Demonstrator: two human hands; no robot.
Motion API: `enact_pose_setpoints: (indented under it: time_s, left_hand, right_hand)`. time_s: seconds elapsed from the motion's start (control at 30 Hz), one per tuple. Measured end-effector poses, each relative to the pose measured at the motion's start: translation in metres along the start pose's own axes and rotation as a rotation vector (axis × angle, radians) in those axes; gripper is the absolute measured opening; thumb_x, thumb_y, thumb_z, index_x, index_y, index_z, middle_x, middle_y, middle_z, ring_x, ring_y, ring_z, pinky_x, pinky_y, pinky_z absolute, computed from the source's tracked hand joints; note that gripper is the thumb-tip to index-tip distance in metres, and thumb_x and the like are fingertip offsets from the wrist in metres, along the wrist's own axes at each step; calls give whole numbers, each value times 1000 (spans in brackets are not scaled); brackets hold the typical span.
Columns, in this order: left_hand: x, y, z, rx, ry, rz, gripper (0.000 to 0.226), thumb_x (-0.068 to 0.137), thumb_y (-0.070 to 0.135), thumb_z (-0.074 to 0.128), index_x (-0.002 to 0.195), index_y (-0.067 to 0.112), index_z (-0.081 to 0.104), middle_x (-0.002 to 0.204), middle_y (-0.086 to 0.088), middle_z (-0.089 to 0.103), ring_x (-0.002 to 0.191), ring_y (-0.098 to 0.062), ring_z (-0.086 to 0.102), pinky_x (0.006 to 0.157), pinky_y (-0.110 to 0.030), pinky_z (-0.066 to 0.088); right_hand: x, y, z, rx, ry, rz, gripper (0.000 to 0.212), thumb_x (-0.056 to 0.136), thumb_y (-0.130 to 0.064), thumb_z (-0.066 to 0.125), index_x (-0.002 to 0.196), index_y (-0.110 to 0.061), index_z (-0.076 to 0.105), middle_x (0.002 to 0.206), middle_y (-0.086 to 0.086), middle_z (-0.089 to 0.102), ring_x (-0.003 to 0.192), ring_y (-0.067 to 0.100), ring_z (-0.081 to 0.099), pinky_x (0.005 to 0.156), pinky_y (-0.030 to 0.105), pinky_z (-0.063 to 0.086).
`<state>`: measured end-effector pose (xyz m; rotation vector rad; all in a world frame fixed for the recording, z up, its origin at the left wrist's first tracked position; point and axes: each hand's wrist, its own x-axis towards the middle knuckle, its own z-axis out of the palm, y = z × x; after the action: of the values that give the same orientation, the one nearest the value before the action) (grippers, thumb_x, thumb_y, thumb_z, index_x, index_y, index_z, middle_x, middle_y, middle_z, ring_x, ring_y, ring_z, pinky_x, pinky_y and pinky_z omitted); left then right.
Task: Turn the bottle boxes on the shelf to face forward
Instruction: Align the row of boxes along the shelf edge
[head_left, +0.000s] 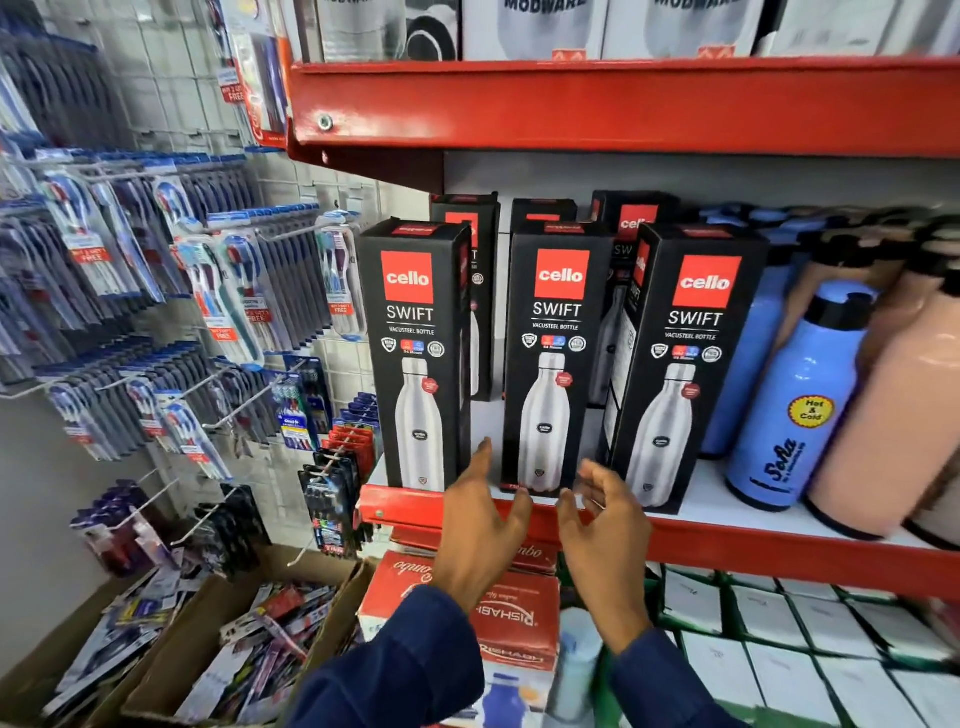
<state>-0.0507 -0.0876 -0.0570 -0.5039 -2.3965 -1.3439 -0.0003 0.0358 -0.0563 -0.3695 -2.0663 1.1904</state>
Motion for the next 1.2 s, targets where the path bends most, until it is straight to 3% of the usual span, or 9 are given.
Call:
enact_pose_setpoints:
  time_s: [0.07, 0.17, 0.37, 0.53, 0.67, 0.8, 0.93, 1.07, 1.2]
  left_hand:
    - [4, 4, 2, -1, 12, -3, 66, 86, 19, 70, 144, 0, 45, 131, -15, 67, 117, -25, 64, 85, 12, 20]
    - [9, 6, 3, -19, 14, -25, 65, 86, 18, 69, 145, 3, 44, 123, -11, 72, 108, -20, 67, 82, 3, 30]
    - [11, 6, 3, -62, 0, -24, 54, 85, 12, 69, 137, 10, 51, 98, 14, 65, 89, -7, 69, 73, -2, 41]
    - [2, 1, 2, -57, 14, -27, 54, 87, 17, 68, 138, 12, 50, 113, 3, 71, 102, -14, 69, 89, -21, 53]
    - [-5, 1, 1, -45, 39, -46, 55, 87, 18, 69, 139, 12, 49, 123, -7, 72, 110, -19, 69, 86, -5, 43]
    - [-11, 3, 0, -12, 61, -40, 58, 86, 18, 70, 139, 11, 49, 124, -10, 72, 108, -16, 69, 87, -5, 41]
    - [-13, 4, -1, 12, 59, -44, 59, 86, 20, 70, 141, 10, 49, 128, -11, 70, 112, -19, 69, 94, -21, 51]
    - [-15, 7, -4, -2, 111, -34, 56, 85, 17, 70, 138, 11, 54, 126, -7, 71, 110, -14, 69, 96, -27, 53]
    - [-20, 19, -6, -61, 275, 40, 39, 84, 15, 67, 122, 21, 62, 107, 2, 70, 97, -4, 65, 89, -17, 50]
  right_hand:
    - [6, -1, 1, -41, -21, 8, 47, 87, -13, 69, 132, -6, 57, 124, 11, 69, 109, 21, 68, 95, 33, 55]
    - [14, -5, 2, -93, -75, 15, 50, 89, -13, 65, 137, -4, 53, 129, 15, 66, 115, 25, 66, 100, 41, 53]
    - [17, -6, -5, -98, -140, 29, 45, 89, -7, 61, 134, -6, 56, 120, 15, 71, 107, 23, 69, 95, 38, 56]
    - [12, -3, -12, -114, -144, -3, 41, 89, -6, 64, 129, -7, 61, 119, 9, 72, 105, 15, 70, 88, 20, 52]
    - [8, -2, -16, -95, -144, -8, 39, 89, -7, 64, 128, -7, 63, 119, 8, 73, 102, 13, 70, 88, 18, 51]
    - [6, -1, -18, -87, -127, -19, 36, 88, -7, 65, 125, -7, 65, 117, 8, 74, 98, 11, 71, 84, 10, 48]
    - [5, 0, -19, -72, -126, -10, 35, 88, -7, 65, 123, -6, 67, 115, 7, 74, 92, 5, 68, 71, -10, 38]
    - [4, 1, -25, -40, -121, -28, 33, 88, -7, 65, 120, -10, 68, 112, 2, 75, 92, 5, 70, 73, -6, 42]
    - [5, 7, -42, 40, -51, -31, 24, 86, -5, 67, 105, -17, 75, 97, -7, 77, 82, -6, 69, 74, 1, 48]
